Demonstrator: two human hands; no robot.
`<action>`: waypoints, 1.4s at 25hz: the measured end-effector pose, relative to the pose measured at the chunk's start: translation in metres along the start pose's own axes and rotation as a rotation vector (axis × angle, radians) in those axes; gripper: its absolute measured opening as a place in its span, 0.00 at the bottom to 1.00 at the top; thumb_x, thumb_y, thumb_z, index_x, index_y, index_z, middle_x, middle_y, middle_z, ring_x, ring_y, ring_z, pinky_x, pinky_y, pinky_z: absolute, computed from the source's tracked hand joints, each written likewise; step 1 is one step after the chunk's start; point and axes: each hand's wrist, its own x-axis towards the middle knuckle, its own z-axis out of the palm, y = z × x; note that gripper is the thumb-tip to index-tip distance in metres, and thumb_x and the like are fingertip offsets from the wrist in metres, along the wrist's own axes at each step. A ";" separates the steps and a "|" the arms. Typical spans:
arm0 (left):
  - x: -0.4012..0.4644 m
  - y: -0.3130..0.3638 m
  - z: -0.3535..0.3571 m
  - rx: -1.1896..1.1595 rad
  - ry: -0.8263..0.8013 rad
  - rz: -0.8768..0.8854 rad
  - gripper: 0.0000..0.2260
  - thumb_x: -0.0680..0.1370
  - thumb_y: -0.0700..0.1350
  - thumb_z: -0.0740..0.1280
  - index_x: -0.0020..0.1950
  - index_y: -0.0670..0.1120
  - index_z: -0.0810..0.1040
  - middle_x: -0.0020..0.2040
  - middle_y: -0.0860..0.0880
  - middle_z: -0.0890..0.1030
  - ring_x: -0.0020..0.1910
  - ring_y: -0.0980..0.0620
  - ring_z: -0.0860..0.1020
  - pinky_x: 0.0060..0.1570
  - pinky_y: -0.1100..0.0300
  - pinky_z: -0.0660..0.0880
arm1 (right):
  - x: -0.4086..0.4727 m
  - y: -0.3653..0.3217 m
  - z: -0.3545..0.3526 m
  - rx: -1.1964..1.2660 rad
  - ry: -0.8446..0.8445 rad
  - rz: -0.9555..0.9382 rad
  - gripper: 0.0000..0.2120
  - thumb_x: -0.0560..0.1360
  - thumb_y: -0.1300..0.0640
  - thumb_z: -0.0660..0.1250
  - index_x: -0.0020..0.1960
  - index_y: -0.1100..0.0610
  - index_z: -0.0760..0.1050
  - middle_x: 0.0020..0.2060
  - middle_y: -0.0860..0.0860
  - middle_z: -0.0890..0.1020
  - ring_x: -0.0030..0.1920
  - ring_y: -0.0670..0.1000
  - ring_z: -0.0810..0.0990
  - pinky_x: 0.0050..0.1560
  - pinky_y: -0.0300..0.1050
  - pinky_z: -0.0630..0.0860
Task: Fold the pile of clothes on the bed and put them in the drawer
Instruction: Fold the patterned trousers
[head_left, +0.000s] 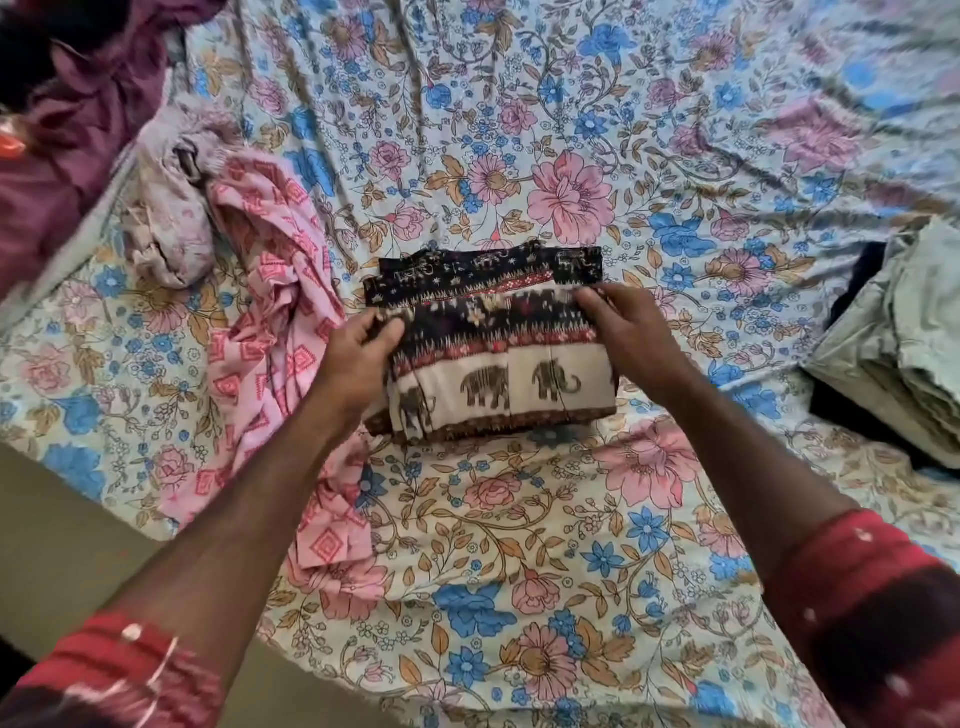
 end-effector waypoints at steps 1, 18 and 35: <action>0.017 0.009 0.005 -0.051 0.063 -0.023 0.09 0.84 0.46 0.63 0.61 0.44 0.77 0.56 0.43 0.81 0.56 0.43 0.81 0.46 0.51 0.82 | 0.020 -0.005 0.003 0.023 0.034 0.027 0.15 0.86 0.52 0.59 0.57 0.62 0.78 0.41 0.54 0.82 0.36 0.50 0.82 0.35 0.46 0.81; 0.044 -0.020 0.029 0.457 0.461 -0.175 0.44 0.65 0.67 0.78 0.71 0.45 0.66 0.63 0.42 0.76 0.56 0.44 0.79 0.51 0.50 0.81 | 0.061 0.032 0.033 -0.329 0.479 0.483 0.46 0.66 0.30 0.76 0.73 0.56 0.64 0.65 0.57 0.75 0.64 0.58 0.76 0.62 0.57 0.78; 0.030 0.016 0.074 -0.189 -0.127 -0.256 0.29 0.64 0.38 0.77 0.63 0.34 0.73 0.53 0.41 0.81 0.41 0.43 0.82 0.32 0.50 0.79 | -0.026 0.022 -0.017 0.511 0.243 0.354 0.20 0.75 0.64 0.75 0.62 0.51 0.73 0.57 0.56 0.83 0.54 0.59 0.86 0.56 0.62 0.83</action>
